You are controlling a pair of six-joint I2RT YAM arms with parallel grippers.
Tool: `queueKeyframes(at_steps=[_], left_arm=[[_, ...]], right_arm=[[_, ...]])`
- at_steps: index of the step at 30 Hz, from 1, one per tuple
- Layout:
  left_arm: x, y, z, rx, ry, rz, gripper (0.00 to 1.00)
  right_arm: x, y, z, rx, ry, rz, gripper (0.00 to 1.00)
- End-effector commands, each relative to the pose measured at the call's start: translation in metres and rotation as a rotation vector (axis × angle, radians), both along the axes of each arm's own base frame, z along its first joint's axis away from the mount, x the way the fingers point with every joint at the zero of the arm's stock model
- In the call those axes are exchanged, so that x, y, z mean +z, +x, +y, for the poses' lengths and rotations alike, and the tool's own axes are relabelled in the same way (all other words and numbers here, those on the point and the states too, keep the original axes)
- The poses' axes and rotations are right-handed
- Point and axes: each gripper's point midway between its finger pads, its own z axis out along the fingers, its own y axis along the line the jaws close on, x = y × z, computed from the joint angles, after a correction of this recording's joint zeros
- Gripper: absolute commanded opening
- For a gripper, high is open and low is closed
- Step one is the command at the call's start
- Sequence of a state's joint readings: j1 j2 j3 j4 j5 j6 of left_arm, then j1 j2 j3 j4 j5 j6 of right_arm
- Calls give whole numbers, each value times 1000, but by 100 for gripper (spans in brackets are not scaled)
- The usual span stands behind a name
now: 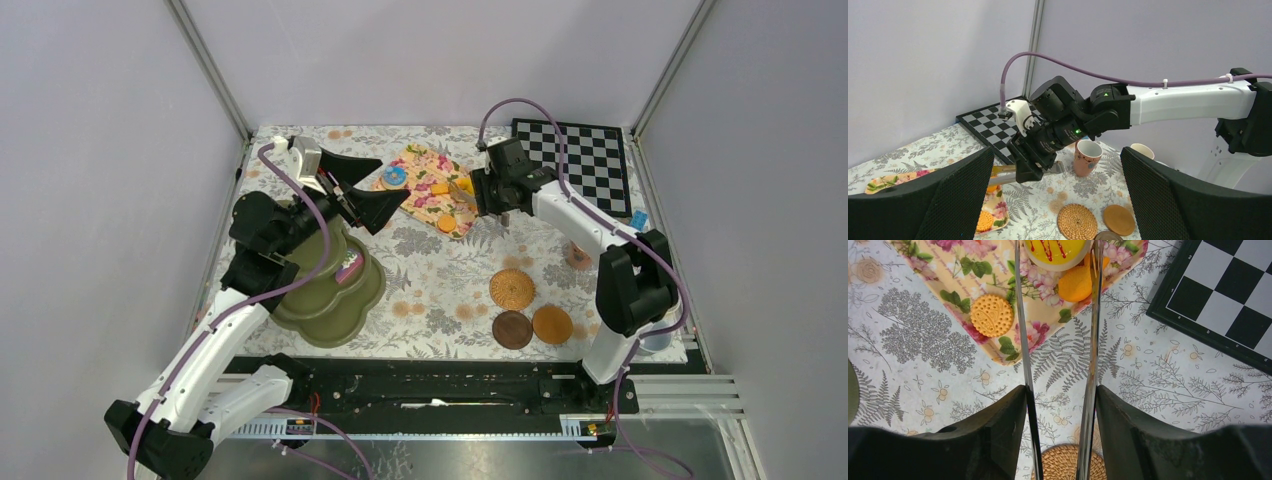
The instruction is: Serve the afternoon tea
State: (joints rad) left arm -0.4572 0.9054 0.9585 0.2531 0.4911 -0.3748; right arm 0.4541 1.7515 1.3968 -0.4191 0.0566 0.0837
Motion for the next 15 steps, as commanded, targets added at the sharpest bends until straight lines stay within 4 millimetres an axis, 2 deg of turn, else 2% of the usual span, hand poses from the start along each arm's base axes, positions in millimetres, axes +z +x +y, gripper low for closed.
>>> queueKeyframes(at_steps=[1,7,15], left_arm=[[16,-8,-1,-27,-25,-57,99],[16,-8,-1,-25,-24,-57,99],[15,-8,-2,-27,-24,-56,99]], right_arm=[[15,11,6,7,-38,-57,59],[11,10,8,7,-58,-56,52],[34,5,2,-15,-35,-126,45]])
